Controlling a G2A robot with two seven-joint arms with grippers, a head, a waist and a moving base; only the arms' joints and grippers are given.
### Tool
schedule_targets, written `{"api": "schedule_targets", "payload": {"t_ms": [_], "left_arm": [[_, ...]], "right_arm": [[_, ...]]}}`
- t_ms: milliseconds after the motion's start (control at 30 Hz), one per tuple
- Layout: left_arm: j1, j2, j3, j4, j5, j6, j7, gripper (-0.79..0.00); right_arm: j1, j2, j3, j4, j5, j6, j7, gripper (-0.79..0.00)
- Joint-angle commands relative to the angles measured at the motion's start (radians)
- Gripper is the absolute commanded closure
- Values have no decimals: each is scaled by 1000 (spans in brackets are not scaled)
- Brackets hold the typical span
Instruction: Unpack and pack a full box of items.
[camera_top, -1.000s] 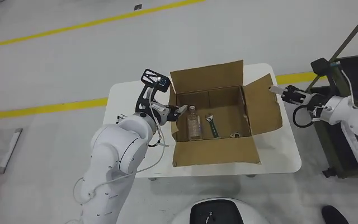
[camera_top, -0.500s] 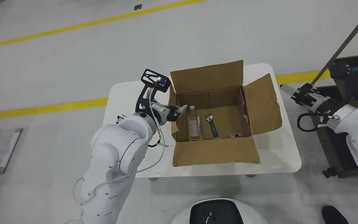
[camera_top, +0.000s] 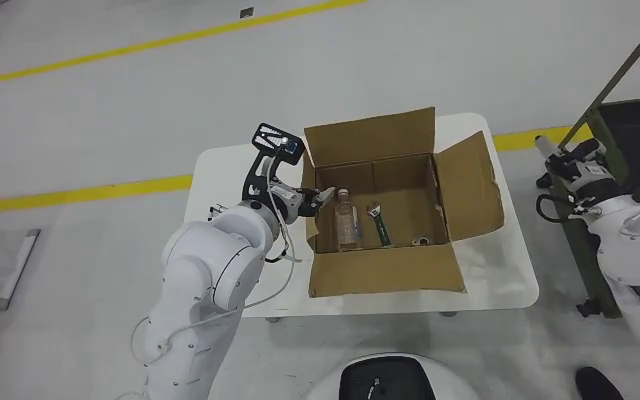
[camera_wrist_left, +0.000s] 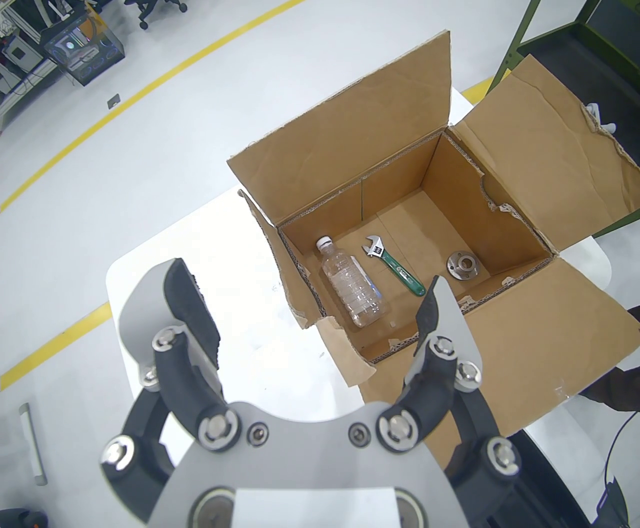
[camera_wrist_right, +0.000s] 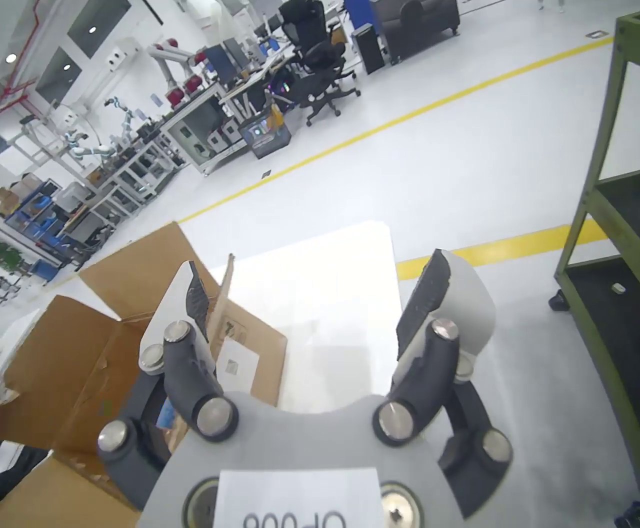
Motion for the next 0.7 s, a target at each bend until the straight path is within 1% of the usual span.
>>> {"api": "schedule_targets", "payload": {"t_ms": [0, 133, 267, 400, 500, 600, 633, 667], "left_arm": [[0, 0, 0, 0, 0, 0, 0, -785], [0, 0, 0, 0, 0, 0, 0, -785], [0, 0, 0, 0, 0, 0, 0, -785], [0, 0, 0, 0, 0, 0, 0, -785], [0, 0, 0, 0, 0, 0, 0, -785], [0, 0, 0, 0, 0, 0, 0, -785], [3, 0, -2, 2, 2, 1, 7, -727], [14, 2, -11, 9, 17, 3, 28, -493]], "right_arm": [[19, -5, -29, 43, -22, 6, -18, 0], [71, -20, -106, 114, -34, -7, 9, 0], [136, -35, -196, 166, -60, -83, 55, 0], [173, -47, -263, 168, -72, -169, 97, 0], [186, -53, -290, 164, -76, -209, 119, 0], [190, -58, -299, 143, -72, -236, 113, 0], [189, -59, -300, 133, -79, -240, 115, 0], [187, -59, -300, 119, -87, -247, 117, 0]]}}
